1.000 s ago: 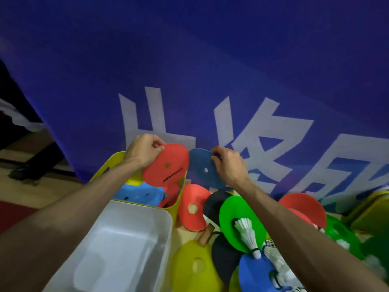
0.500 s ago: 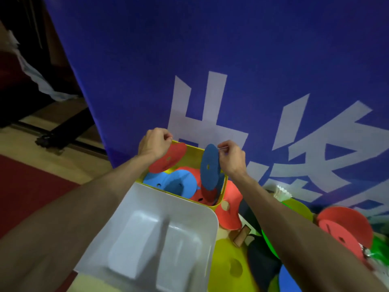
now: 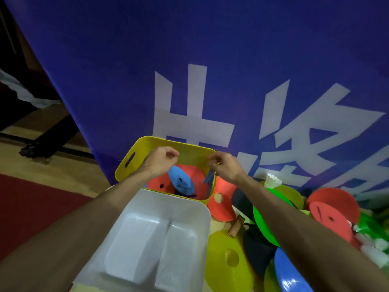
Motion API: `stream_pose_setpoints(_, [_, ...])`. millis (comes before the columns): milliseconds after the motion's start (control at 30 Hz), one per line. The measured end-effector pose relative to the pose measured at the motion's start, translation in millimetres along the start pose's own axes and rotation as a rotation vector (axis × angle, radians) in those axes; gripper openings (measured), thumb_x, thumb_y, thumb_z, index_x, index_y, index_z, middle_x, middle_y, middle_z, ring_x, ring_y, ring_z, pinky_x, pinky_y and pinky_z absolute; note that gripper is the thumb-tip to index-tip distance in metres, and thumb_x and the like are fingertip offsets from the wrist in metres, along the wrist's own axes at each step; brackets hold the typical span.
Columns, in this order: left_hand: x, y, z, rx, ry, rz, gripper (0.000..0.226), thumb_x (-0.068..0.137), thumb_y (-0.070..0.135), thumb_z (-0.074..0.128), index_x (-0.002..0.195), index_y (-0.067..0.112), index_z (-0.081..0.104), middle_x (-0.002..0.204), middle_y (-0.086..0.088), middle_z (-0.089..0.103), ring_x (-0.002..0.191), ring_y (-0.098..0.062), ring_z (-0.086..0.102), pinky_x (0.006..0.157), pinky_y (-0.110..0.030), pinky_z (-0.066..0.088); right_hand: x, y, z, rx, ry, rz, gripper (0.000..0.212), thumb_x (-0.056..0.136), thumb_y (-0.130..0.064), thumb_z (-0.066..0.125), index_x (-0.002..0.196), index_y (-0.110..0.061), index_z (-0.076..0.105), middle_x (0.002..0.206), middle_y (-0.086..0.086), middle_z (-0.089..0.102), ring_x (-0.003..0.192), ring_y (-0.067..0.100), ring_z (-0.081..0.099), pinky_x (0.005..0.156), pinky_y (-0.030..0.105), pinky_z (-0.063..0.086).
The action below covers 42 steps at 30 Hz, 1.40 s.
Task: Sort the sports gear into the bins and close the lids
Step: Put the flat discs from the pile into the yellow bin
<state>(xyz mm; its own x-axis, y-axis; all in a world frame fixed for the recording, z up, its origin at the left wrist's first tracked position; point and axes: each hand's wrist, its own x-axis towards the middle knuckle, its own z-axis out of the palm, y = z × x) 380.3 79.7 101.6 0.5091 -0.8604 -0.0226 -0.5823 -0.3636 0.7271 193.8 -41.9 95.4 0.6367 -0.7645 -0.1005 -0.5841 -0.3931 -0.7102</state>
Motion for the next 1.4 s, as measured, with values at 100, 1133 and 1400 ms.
stream_pose_setpoints(100, [-4.2, 24.3, 24.0, 0.012, -0.074, 0.080, 0.019, 0.086, 0.014, 0.063, 0.103, 0.015, 0.071, 0.100, 0.001, 0.070, 0.088, -0.010, 0.062, 0.084, -0.021, 0.047, -13.8, 27.0, -30.2, -0.043, 0.016, 0.031, 0.024, 0.087, -0.007, 0.051, 0.103, -0.016, 0.067, 0.085, 0.005, 0.070, 0.078, 0.018, 0.065, 0.078, 0.029, 0.050])
stream_pose_setpoints(1133, [-87.1, 230.5, 374.6, 0.075, -0.504, 0.118, 0.020, 0.089, 0.014, 0.061, 0.107, 0.018, 0.068, 0.109, -0.001, 0.067, 0.101, -0.014, 0.061, 0.092, -0.028, 0.048, -167.3, 382.5, -190.6, -0.263, -0.091, 0.349, 0.040, 0.090, -0.032, 0.055, 0.126, -0.016, 0.054, 0.128, 0.010, 0.056, 0.099, 0.027, 0.062, 0.079, 0.037, 0.054])
stream_pose_setpoints(1400, [-89.2, 222.3, 371.9, 0.074, -0.477, 0.062, 0.022, 0.091, 0.012, 0.058, 0.110, 0.018, 0.067, 0.100, 0.005, 0.064, 0.097, -0.011, 0.059, 0.082, -0.018, 0.043, -151.2, 387.4, -143.1, -0.405, -0.095, 0.343, 0.063, 0.091, -0.044, 0.055, 0.143, -0.017, 0.032, 0.151, 0.012, 0.030, 0.136, 0.030, 0.032, 0.111, 0.048, 0.033])
